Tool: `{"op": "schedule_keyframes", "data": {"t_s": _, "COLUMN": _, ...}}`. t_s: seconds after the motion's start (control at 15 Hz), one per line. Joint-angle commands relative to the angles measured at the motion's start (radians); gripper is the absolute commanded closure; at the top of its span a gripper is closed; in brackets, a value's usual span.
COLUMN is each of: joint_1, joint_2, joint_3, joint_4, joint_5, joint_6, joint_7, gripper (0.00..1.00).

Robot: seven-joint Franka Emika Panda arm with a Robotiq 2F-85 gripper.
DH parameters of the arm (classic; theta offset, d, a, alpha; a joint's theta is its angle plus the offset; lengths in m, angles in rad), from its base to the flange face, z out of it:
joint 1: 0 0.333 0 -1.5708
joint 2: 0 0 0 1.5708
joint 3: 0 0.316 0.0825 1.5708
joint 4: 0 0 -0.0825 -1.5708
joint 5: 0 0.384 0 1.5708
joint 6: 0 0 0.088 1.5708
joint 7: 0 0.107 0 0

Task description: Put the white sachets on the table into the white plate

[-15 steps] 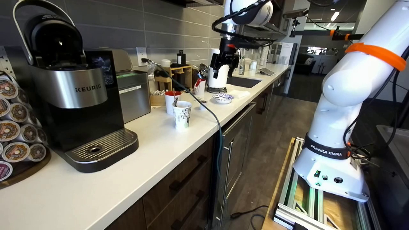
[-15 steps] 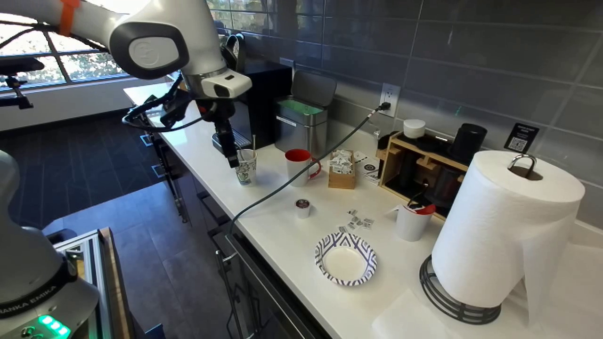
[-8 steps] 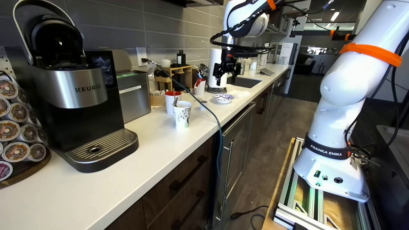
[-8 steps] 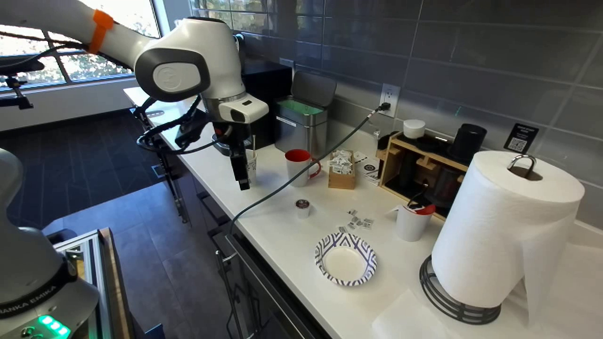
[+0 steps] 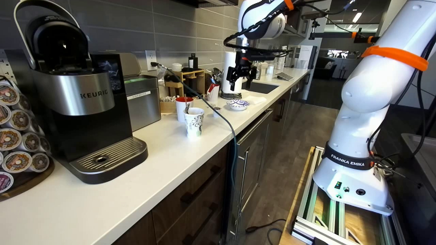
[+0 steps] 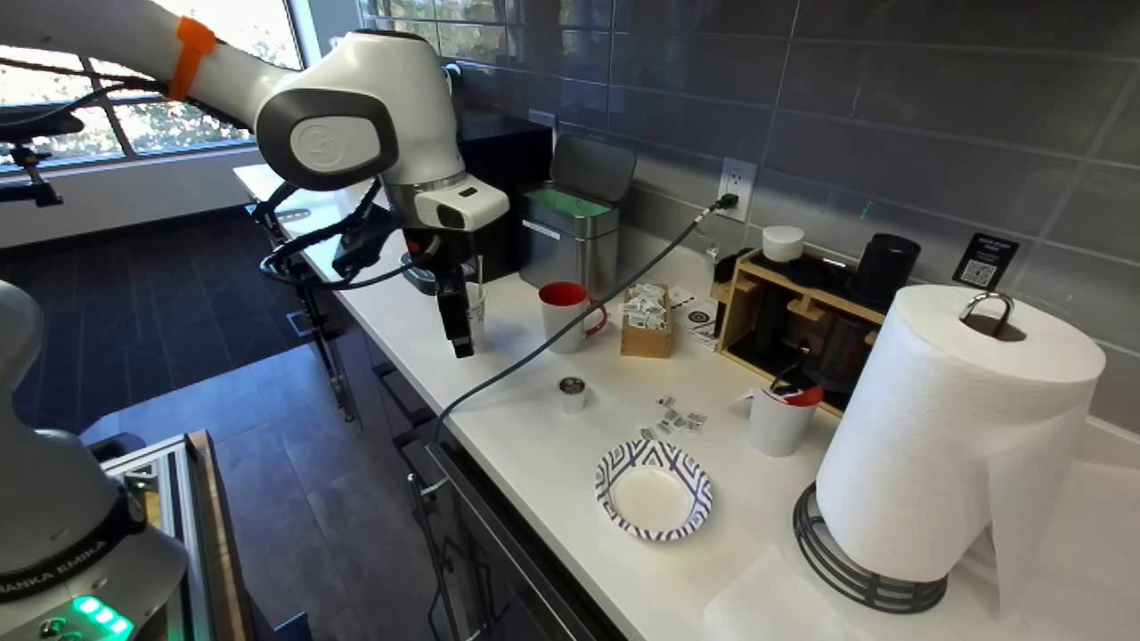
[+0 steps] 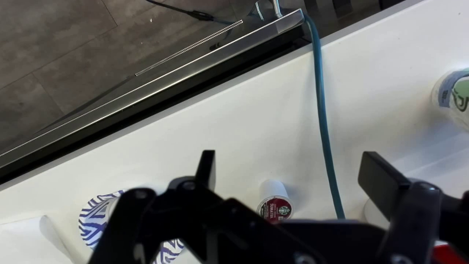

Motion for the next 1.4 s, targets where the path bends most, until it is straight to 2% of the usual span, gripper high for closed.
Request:
{"op": "schedule_keyframes", "data": {"t_s": 0.0, "joint_1": 0.011, "joint_2": 0.000, "joint_3": -0.011, "joint_4": 0.002, "joint_5": -0.004, "joint_6": -0.002, "joint_7": 0.003, "gripper": 0.00}}
{"op": "schedule_keyframes", "data": {"t_s": 0.33, "joint_1": 0.003, "joint_2": 0.143, "joint_3": -0.024, "joint_4": 0.095, "joint_5": 0.023, "joint_6": 0.074, "joint_7": 0.058, "gripper": 0.00}}
{"op": "schedule_keyframes", "data": {"t_s": 0.53, "joint_1": 0.008, "joint_2": 0.273, "joint_3": -0.057, "joint_4": 0.197, "joint_5": 0.006, "joint_6": 0.162, "joint_7": -0.048, "gripper": 0.00}}
{"op": "schedule_keyframes", "data": {"t_s": 0.73, "joint_1": 0.003, "joint_2": 0.419, "joint_3": -0.088, "joint_4": 0.349, "joint_5": -0.028, "joint_6": 0.194, "joint_7": -0.144, "gripper": 0.00}}
{"op": "schedule_keyframes", "data": {"t_s": 1.0, "joint_1": -0.023, "joint_2": 0.629, "joint_3": -0.108, "joint_4": 0.600, "joint_5": 0.042, "joint_6": 0.123, "joint_7": -0.393, "gripper": 0.00}}
{"op": "schedule_keyframes", "data": {"t_s": 1.13, "joint_1": -0.065, "joint_2": 0.712, "joint_3": -0.088, "joint_4": 0.716, "joint_5": 0.090, "joint_6": 0.045, "joint_7": -0.549, "gripper": 0.00}}
{"op": "schedule_keyframes", "data": {"t_s": 1.27, "joint_1": -0.104, "joint_2": 0.788, "joint_3": -0.080, "joint_4": 0.834, "joint_5": 0.108, "joint_6": -0.055, "joint_7": -0.653, "gripper": 0.00}}
{"op": "schedule_keyframes", "data": {"t_s": 1.33, "joint_1": -0.066, "joint_2": 0.698, "joint_3": -0.097, "joint_4": 0.699, "joint_5": 0.071, "joint_6": 0.035, "joint_7": -0.554, "gripper": 0.00}}
